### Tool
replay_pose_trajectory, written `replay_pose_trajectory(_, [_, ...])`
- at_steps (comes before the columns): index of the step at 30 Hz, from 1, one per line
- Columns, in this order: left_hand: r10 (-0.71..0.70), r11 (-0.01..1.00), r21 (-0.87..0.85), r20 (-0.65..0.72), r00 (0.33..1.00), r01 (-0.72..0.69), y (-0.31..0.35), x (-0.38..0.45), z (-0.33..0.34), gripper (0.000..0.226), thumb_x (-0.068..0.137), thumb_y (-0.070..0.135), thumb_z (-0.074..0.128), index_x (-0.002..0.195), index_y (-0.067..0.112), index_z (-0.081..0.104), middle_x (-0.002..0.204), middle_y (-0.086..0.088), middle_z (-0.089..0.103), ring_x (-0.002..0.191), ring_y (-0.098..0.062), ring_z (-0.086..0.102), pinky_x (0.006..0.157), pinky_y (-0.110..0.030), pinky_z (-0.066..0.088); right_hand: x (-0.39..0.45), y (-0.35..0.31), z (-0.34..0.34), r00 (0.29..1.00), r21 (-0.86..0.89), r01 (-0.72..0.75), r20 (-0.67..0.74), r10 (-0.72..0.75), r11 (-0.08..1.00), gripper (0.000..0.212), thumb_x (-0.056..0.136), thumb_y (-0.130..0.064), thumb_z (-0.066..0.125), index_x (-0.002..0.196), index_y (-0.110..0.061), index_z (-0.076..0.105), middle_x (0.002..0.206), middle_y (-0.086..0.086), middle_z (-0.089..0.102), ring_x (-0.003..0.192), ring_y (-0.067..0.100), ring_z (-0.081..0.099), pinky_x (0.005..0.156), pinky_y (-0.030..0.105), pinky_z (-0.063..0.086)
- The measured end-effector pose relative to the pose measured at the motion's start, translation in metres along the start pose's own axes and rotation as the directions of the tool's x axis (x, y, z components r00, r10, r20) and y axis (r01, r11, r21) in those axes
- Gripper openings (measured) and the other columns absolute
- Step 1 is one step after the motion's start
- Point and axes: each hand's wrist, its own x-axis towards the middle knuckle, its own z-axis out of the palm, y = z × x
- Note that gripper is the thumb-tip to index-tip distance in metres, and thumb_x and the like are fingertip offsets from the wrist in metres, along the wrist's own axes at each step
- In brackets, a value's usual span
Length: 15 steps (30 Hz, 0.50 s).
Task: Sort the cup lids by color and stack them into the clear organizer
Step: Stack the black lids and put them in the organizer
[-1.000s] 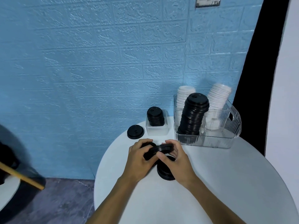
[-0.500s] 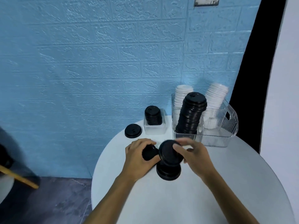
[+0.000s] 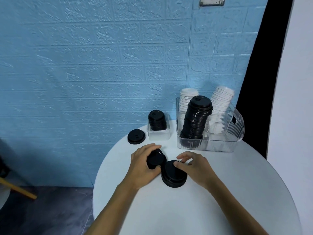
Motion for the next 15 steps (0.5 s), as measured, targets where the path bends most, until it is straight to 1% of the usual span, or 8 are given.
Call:
replay_pose_trajectory(2, [-0.011,1.0,-0.017,-0.019,1.0,0.011,-0.002,0.001,0.001,0.066,0.067,0.039,0.074,0.131,0.043,0.059,0.136,0.021,0.055,0.132,0.0,0.045,0.117,-0.045,0.032,0.0,0.001,-0.005,0.995,0.019,0.035,0.097,-0.037,0.999,0.043,0.078,-0.057,0.077,0.115,-0.042,0.061,0.109,-0.014,0.063,0.08,0.005,0.062,0.072,0.015,0.045])
replay_pose_trajectory(4, [-0.011,1.0,-0.028,-0.037,0.999,0.01,-0.003,0.002,0.001,0.066,0.067,0.041,0.077,0.131,0.042,0.059,0.136,0.022,0.055,0.132,-0.002,0.047,0.115,-0.047,0.036,-0.004,0.0,-0.007,0.957,0.033,0.047,0.284,-0.054,0.998,0.076,0.065,-0.062,0.083,0.129,-0.051,0.045,0.122,-0.018,0.053,0.099,0.007,0.061,0.083,0.019,0.048])
replay_pose_trajectory(5, [-0.008,0.999,-0.036,-0.048,0.999,0.006,-0.003,0.002,0.0,0.067,0.067,0.04,0.078,0.131,0.042,0.059,0.136,0.023,0.055,0.131,-0.001,0.047,0.114,-0.046,0.037,-0.006,0.0,-0.006,0.938,-0.019,0.077,0.341,-0.066,0.997,0.089,0.058,-0.063,0.087,0.132,-0.054,0.04,0.126,-0.019,0.049,0.109,0.007,0.057,0.091,0.023,0.047])
replay_pose_trajectory(6, [-0.002,0.999,-0.047,-0.063,0.998,-0.001,-0.003,0.002,-0.001,0.066,0.067,0.037,0.08,0.13,0.041,0.06,0.135,0.025,0.056,0.13,0.0,0.047,0.114,-0.045,0.037,-0.007,0.001,-0.003,0.929,-0.103,0.132,0.359,-0.087,0.986,0.095,0.053,-0.064,0.087,0.133,-0.054,0.038,0.127,-0.022,0.046,0.117,0.008,0.051,0.099,0.027,0.045])
replay_pose_trajectory(7, [0.002,0.998,-0.063,-0.079,0.997,-0.007,-0.003,0.003,-0.002,0.066,0.067,0.034,0.082,0.129,0.04,0.06,0.134,0.026,0.056,0.129,0.002,0.048,0.114,-0.044,0.038,-0.007,0.001,0.0,0.93,-0.188,0.189,0.35,-0.113,0.964,0.095,0.051,-0.065,0.086,0.133,-0.052,0.039,0.125,-0.024,0.045,0.121,0.007,0.045,0.105,0.03,0.041])
replay_pose_trajectory(9, [-0.007,0.992,-0.123,-0.112,0.994,-0.007,-0.004,0.004,-0.003,0.067,0.067,0.026,0.085,0.128,0.039,0.061,0.133,0.023,0.057,0.129,0.0,0.051,0.113,-0.041,0.041,-0.006,0.001,0.003,0.939,-0.242,0.238,0.306,-0.159,0.941,0.089,0.052,-0.063,0.084,0.131,-0.048,0.045,0.122,-0.025,0.047,0.122,0.006,0.039,0.108,0.03,0.037])
replay_pose_trajectory(12, [-0.032,0.98,-0.199,-0.17,0.985,-0.003,-0.001,0.005,-0.006,0.068,0.07,0.023,0.085,0.132,0.034,0.06,0.135,0.015,0.059,0.128,-0.004,0.054,0.113,-0.037,0.043,-0.004,0.003,0.003,0.948,-0.203,0.215,0.277,-0.155,0.955,0.092,0.056,-0.056,0.086,0.137,-0.045,0.044,0.124,-0.025,0.047,0.125,0.006,0.036,0.105,0.025,0.036])
replay_pose_trajectory(15, [-0.067,0.976,-0.216,-0.218,0.974,0.018,0.006,0.003,-0.005,0.071,0.073,0.035,0.082,0.138,0.039,0.054,0.138,0.016,0.059,0.129,-0.003,0.053,0.113,-0.033,0.042,-0.002,0.006,0.003,0.959,-0.135,0.194,0.234,-0.159,0.972,0.097,0.055,-0.049,0.091,0.139,-0.041,0.043,0.127,-0.025,0.046,0.124,0.004,0.04,0.105,0.023,0.038])
